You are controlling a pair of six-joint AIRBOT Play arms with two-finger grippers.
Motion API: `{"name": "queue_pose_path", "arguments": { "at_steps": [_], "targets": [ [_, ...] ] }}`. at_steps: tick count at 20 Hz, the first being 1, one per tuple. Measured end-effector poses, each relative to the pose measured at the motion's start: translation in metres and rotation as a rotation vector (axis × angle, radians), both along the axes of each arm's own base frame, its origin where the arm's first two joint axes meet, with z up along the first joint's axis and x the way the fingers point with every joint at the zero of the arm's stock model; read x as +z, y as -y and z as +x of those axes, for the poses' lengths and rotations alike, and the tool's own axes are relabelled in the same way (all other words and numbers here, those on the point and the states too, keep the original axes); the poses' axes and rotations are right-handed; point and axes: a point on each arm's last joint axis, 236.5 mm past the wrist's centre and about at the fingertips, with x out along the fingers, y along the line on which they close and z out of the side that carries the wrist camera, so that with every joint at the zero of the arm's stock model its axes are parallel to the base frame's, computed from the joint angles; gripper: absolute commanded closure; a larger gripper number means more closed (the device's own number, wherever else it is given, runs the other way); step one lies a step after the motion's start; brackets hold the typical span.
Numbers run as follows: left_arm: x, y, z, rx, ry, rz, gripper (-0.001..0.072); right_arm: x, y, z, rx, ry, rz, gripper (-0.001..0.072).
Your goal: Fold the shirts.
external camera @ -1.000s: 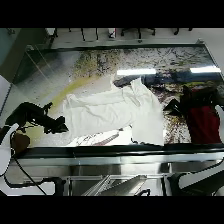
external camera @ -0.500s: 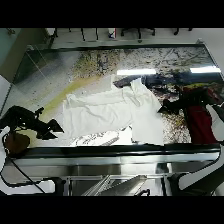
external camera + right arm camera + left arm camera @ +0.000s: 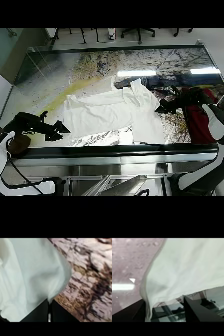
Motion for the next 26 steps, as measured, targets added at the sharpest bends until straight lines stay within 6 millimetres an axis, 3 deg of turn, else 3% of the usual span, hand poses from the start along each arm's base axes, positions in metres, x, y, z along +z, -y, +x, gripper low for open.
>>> {"name": "queue_pose_path", "arguments": {
  "at_steps": [1, 6, 8, 10, 12, 14, 15, 17, 19, 20, 22, 23, 24, 26],
  "targets": [
    [-0.002, 0.002, 0.014, -0.008, 0.051, 0.028, 0.07, 0.0, 0.0, 0.0, -0.001, 0.0, 0.002, 0.069],
    [0.008, -0.002, 0.063, -0.05, 0.214, 0.132, 0.0694, 0.003, -0.001, 0.001, -0.002, 0.005, 0.005, 0.0691],
    [0.03, -0.004, 0.081, -0.048, 0.273, 0.136, 0.0694, 0.019, -0.004, 0.006, -0.011, 0.037, 0.023, 0.0691],
    [0.071, -0.004, 0.1, -0.047, 0.37, 0.142, 0.0694, 0.054, -0.006, 0.017, -0.026, 0.116, 0.039, 0.0691],
    [0.141, -0.006, 0.127, -0.038, 0.557, 0.174, 0.0694, 0.117, -0.005, 0.034, -0.042, 0.266, 0.04, 0.0692],
    [0.236, -0.005, 0.144, -0.023, 0.798, 0.219, 0.0693, 0.213, -0.002, 0.047, -0.059, 0.495, 0.022, 0.0692],
    [0.295, -0.005, 0.146, -0.01, 0.949, 0.25, 0.0693, 0.272, 0.001, 0.048, -0.074, 0.64, -0.005, 0.0691],
    [0.419, -0.003, 0.127, 0.037, 1.262, 0.316, 0.0693, 0.401, 0.005, 0.028, -0.114, 0.97, -0.088, 0.0691],
    [0.529, 0.001, 0.078, 0.089, 1.544, 0.372, 0.0693, 0.523, 0.002, -0.024, -0.154, 1.307, -0.199, 0.0691],
    [0.571, 0.003, 0.049, 0.11, 1.656, 0.399, 0.0693, 0.575, -0.001, -0.059, -0.178, 1.46, -0.265, 0.0691],
    [0.635, 0.006, -0.007, 0.153, 1.839, 0.452, 0.0693, 0.648, -0.006, -0.127, -0.238, 1.701, -0.395, 0.0691],
    [0.657, 0.008, -0.032, 0.169, 1.905, 0.48, 0.0694, 0.671, -0.008, -0.156, -0.264, 1.785, -0.453, 0.0691],
    [0.672, 0.009, -0.051, 0.182, 1.952, 0.507, 0.0693, 0.69, -0.011, -0.184, -0.287, 1.86, -0.511, 0.0691],
    [0.688, 0.008, -0.073, 0.205, 1.993, 0.552, 0.0693, 0.708, -0.008, -0.215, -0.326, 1.934, -0.613, 0.0691]
  ]
}}
